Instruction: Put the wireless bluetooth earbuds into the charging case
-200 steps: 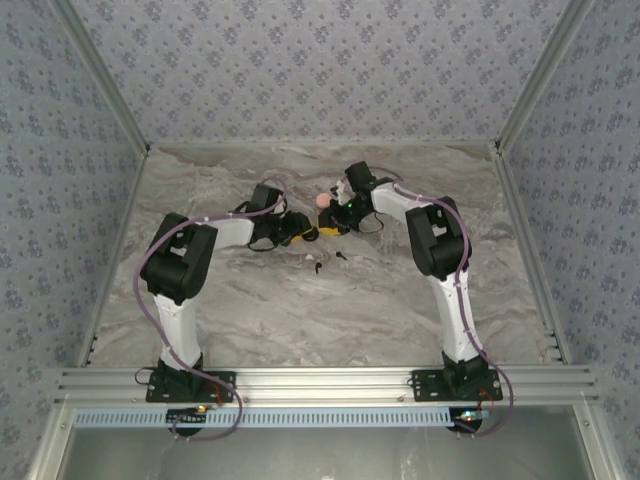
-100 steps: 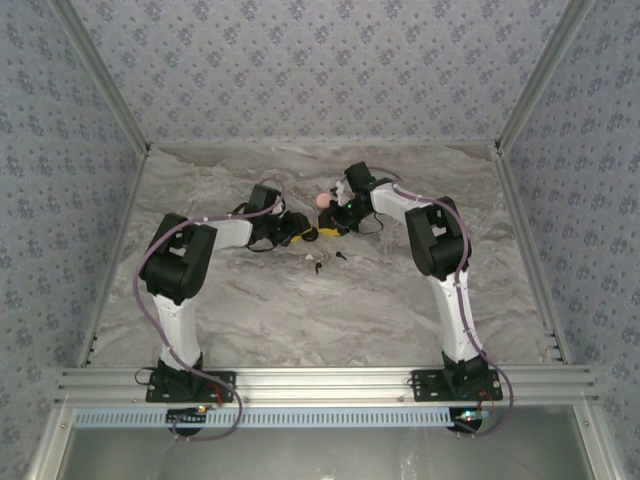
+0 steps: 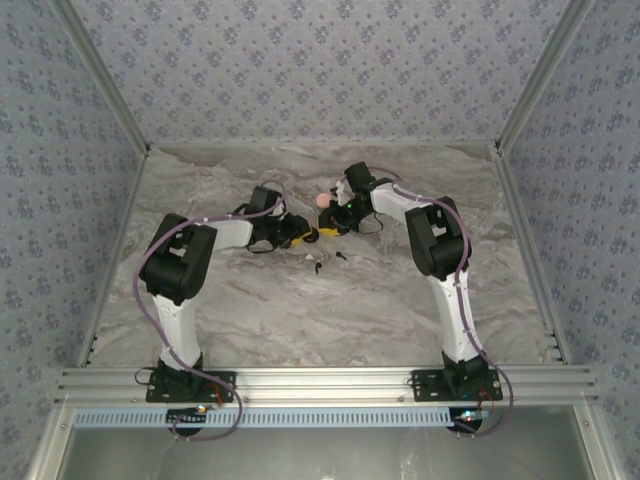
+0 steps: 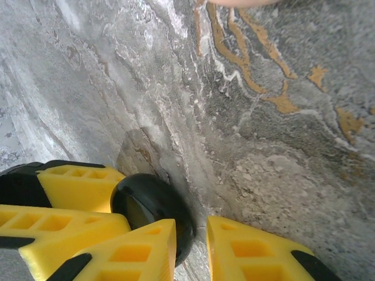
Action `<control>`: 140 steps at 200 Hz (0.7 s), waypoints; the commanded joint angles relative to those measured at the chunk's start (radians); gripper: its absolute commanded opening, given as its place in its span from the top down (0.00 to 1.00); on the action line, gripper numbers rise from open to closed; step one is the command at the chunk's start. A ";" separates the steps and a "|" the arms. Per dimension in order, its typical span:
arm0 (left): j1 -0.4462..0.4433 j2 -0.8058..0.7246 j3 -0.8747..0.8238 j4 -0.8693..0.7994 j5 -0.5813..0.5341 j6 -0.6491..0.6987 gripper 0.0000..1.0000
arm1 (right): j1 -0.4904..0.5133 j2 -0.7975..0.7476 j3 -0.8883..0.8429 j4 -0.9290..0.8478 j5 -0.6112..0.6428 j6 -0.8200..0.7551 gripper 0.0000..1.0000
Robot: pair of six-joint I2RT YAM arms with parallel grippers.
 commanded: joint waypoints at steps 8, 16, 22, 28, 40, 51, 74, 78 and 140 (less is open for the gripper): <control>-0.024 -0.048 -0.025 0.002 0.054 -0.017 0.63 | 0.015 0.007 0.011 -0.046 0.020 0.016 0.78; -0.024 -0.054 -0.026 0.003 0.053 -0.019 0.62 | 0.013 0.007 0.012 -0.049 0.022 0.018 0.78; -0.024 -0.055 -0.026 0.003 0.052 -0.019 0.61 | 0.014 0.008 0.010 -0.050 0.022 0.017 0.78; -0.023 -0.056 -0.023 0.002 0.052 -0.019 0.61 | 0.013 0.007 0.010 -0.050 0.021 0.017 0.78; -0.024 -0.054 -0.024 0.005 0.054 -0.020 0.61 | 0.014 0.008 0.012 -0.050 0.022 0.018 0.79; -0.024 -0.051 -0.024 0.008 0.054 -0.023 0.61 | 0.014 0.005 0.011 -0.051 0.021 0.019 0.79; -0.025 -0.047 -0.028 0.008 0.042 -0.026 0.64 | 0.014 0.003 0.008 -0.053 0.023 0.019 0.79; -0.025 -0.048 -0.027 0.006 0.040 -0.025 0.65 | 0.014 0.003 0.008 -0.053 0.023 0.018 0.79; -0.025 -0.064 -0.032 0.014 0.027 -0.027 0.76 | 0.001 -0.039 -0.022 -0.039 0.039 0.021 0.77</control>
